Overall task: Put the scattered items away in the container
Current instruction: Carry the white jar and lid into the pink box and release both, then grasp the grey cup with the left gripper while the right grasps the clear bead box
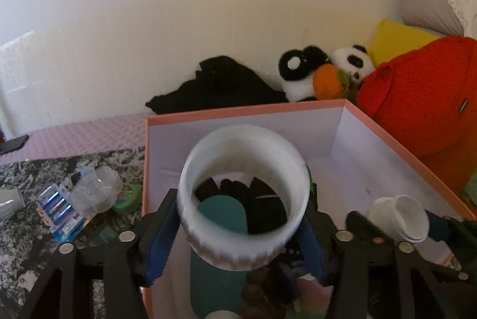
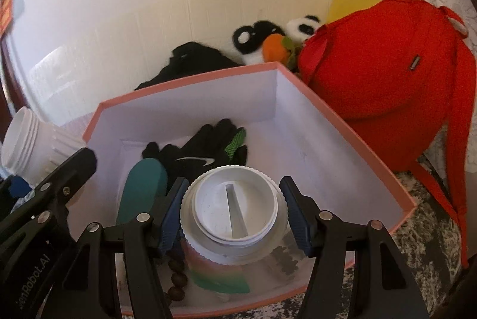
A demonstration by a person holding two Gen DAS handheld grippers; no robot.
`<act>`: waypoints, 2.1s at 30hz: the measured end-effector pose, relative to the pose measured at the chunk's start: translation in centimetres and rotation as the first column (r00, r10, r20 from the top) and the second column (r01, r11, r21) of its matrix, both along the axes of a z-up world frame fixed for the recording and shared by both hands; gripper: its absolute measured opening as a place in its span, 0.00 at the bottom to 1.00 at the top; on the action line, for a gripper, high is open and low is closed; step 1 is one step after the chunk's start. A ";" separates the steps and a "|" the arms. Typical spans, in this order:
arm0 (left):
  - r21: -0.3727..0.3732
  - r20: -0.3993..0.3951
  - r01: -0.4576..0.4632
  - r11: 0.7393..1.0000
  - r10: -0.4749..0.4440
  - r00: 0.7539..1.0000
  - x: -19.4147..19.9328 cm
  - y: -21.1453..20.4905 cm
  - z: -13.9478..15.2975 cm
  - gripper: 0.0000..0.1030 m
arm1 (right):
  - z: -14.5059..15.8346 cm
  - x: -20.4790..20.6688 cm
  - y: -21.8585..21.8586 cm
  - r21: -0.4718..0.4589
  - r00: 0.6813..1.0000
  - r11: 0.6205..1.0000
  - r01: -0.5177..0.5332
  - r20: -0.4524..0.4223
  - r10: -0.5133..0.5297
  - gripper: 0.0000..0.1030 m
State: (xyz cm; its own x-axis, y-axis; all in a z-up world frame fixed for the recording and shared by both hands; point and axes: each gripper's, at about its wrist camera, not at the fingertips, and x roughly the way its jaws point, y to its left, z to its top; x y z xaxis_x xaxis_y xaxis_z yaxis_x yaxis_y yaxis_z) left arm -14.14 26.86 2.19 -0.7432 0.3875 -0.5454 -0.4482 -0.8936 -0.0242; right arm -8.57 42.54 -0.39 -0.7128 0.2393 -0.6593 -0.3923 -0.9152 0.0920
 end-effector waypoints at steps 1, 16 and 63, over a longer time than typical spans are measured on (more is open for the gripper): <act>-0.009 0.000 0.007 1.000 -0.007 1.000 0.1 0.2 -0.1 0.88 | -0.2 -0.2 -0.1 0.003 1.000 1.000 -0.011 0.008 0.011 0.65; -0.014 -0.004 -0.003 1.000 0.003 1.000 0.5 0.3 0.2 0.97 | -0.3 -0.2 0.1 0.034 1.000 0.999 0.008 0.002 -0.008 0.90; -0.105 0.164 -0.430 0.897 0.442 0.882 -21.3 -31.0 -11.3 0.98 | -10.2 -23.2 -25.7 0.000 0.911 0.937 -0.350 0.234 0.341 0.94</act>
